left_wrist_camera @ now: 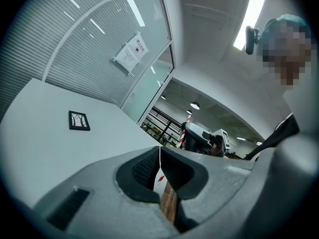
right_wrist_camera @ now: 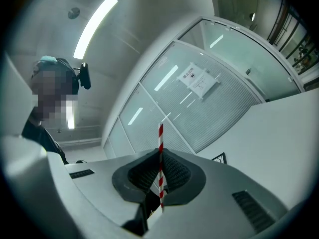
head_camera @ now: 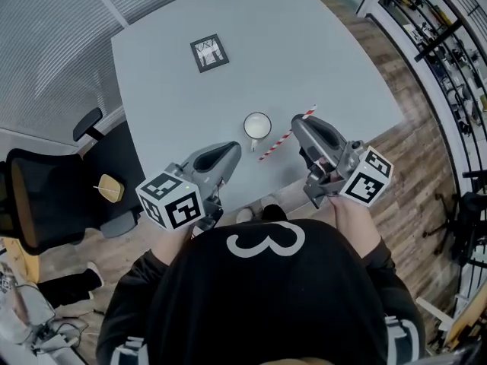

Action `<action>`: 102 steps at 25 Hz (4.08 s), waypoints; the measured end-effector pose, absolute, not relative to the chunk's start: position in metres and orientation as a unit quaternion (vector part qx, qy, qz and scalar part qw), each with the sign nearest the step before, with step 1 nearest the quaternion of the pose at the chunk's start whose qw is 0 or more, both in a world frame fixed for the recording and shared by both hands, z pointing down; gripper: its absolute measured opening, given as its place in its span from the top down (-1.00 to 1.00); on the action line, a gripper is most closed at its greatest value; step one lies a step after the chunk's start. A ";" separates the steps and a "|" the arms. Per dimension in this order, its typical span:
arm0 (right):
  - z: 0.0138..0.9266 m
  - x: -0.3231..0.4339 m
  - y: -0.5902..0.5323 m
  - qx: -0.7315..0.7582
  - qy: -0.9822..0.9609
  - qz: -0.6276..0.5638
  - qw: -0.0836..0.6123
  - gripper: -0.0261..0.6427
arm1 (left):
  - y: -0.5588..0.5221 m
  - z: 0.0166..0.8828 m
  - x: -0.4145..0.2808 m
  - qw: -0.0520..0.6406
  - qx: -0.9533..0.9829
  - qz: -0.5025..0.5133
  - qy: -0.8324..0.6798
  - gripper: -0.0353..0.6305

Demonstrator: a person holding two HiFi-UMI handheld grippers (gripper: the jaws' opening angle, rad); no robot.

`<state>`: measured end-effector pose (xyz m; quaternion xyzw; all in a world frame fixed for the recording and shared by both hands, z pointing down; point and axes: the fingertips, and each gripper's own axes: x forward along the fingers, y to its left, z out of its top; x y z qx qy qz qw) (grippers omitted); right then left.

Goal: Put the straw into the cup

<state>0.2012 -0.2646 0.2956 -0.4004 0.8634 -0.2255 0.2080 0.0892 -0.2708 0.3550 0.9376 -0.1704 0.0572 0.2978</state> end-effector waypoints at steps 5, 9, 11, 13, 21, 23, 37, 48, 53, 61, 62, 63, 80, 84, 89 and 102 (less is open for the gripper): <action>0.301 0.202 -0.287 -0.379 0.874 -0.233 0.195 0.85 | -0.287 0.358 0.089 0.302 0.932 0.053 -0.194 0.83; 0.307 0.207 -0.304 -0.367 0.879 -0.241 0.187 0.85 | -0.300 0.363 0.090 0.309 0.925 0.045 -0.216 0.83; 0.312 0.207 -0.312 -0.361 0.882 -0.244 0.179 0.85 | -0.304 0.367 0.090 0.313 0.921 0.042 -0.226 0.83; 0.318 0.208 -0.319 -0.355 0.884 -0.248 0.173 0.85 | -0.308 0.372 0.089 0.318 0.917 0.040 -0.236 0.83; 0.336 0.205 -0.338 -0.333 0.896 -0.252 0.148 0.85 | -0.314 0.387 0.078 0.331 0.900 0.029 -0.281 0.83; 0.340 0.204 -0.342 -0.329 0.899 -0.251 0.142 0.85 | -0.316 0.389 0.075 0.332 0.896 0.026 -0.293 0.83; 0.372 0.193 -0.362 -0.309 0.910 -0.254 0.109 0.85 | -0.317 0.406 0.063 0.345 0.873 0.019 -0.345 0.83; 0.401 0.192 -0.372 -0.324 0.903 -0.264 0.100 0.85 | -0.313 0.428 0.053 0.363 0.858 0.023 -0.363 0.83; 0.415 0.195 -0.375 -0.343 0.897 -0.262 0.096 0.85 | -0.314 0.436 0.054 0.368 0.855 0.029 -0.364 0.83; 0.436 0.197 -0.380 -0.371 0.881 -0.277 0.098 0.85 | -0.314 0.442 0.052 0.374 0.852 0.032 -0.367 0.83; 0.439 0.197 -0.380 -0.372 0.880 -0.278 0.097 0.85 | -0.314 0.444 0.052 0.375 0.851 0.033 -0.366 0.83; 0.442 0.196 -0.380 -0.373 0.880 -0.278 0.096 0.85 | -0.313 0.446 0.052 0.376 0.851 0.034 -0.365 0.83; 0.472 0.202 -0.381 -0.379 0.870 -0.302 0.095 0.85 | -0.308 0.469 0.056 0.393 0.845 0.038 -0.361 0.83; 0.477 0.203 -0.380 -0.376 0.866 -0.312 0.103 0.85 | -0.306 0.471 0.057 0.394 0.844 0.036 -0.362 0.83; 0.479 0.203 -0.380 -0.368 0.864 -0.323 0.114 0.85 | -0.306 0.476 0.054 0.397 0.841 0.035 -0.367 0.83; 0.479 0.223 -0.369 -0.360 0.850 -0.356 0.145 0.55 | -0.301 0.487 0.065 0.402 0.840 0.015 -0.363 0.83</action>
